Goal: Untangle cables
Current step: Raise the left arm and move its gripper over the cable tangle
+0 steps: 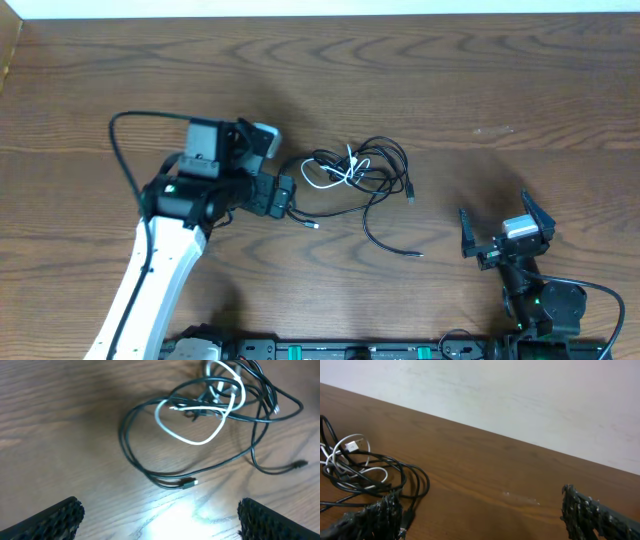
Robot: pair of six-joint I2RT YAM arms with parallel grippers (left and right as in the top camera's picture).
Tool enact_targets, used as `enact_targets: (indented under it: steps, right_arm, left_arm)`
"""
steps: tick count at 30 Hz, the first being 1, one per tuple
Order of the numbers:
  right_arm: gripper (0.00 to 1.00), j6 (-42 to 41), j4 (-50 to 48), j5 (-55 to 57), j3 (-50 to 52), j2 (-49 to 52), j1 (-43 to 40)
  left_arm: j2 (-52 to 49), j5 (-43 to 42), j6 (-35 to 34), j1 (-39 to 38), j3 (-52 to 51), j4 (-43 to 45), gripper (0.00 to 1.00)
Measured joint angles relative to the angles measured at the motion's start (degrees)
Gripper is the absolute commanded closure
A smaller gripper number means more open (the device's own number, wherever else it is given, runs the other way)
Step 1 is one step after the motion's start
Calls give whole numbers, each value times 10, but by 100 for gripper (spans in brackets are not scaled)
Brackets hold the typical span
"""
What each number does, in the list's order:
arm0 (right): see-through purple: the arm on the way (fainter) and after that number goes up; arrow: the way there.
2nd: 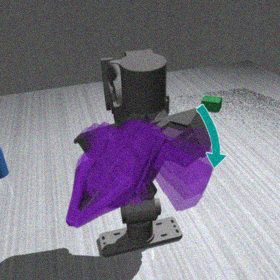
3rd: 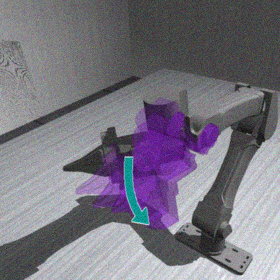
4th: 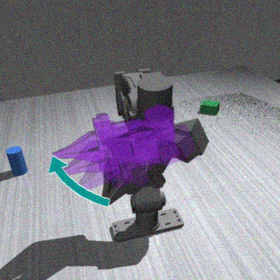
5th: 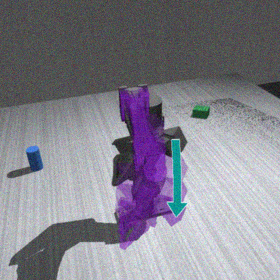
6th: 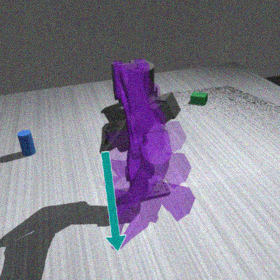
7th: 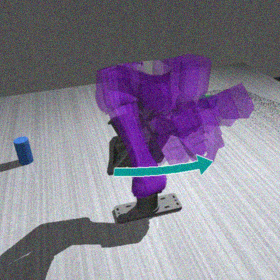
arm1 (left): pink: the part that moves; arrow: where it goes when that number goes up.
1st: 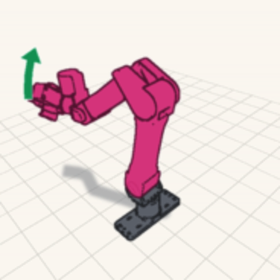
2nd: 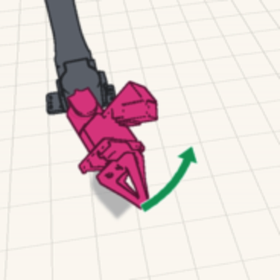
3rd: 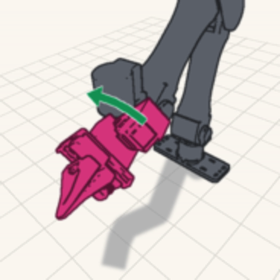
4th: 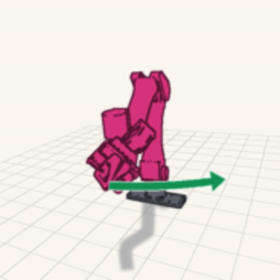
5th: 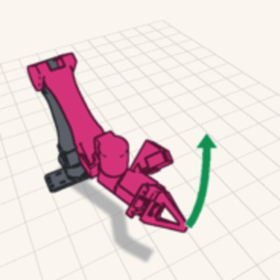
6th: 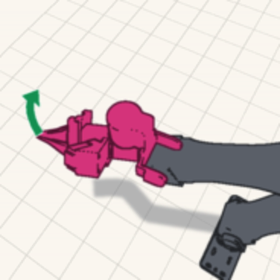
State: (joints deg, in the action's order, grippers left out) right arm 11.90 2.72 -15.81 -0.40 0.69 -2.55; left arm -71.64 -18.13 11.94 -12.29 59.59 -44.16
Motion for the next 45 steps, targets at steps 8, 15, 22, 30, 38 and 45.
enact_targets:
  steps: [8, 15, 22, 30, 38, 45]
  right_arm:
    - [1, 0, 0, 0, 0, 0, 0]
    - [1, 0, 0, 0, 0, 0, 0]
    - [1, 0, 0, 0, 0, 0, 0]
    - [1, 0, 0, 0, 0, 0, 0]
    - [1, 0, 0, 0, 0, 0, 0]
    - [1, 0, 0, 0, 0, 0, 0]
  left_arm:
    - [-56, 0, 61, -39, 9, 35, 1]
    - [-92, 0, 140, -78, 9, 70, 1]
    - [-125, 0, 158, -82, 9, 141, 1]
    - [-138, 0, 166, -82, 9, 177, 1]
    - [-155, 0, 228, -82, 9, 180, 1]
    - [-169, 0, 240, -82, 9, 180, 1]
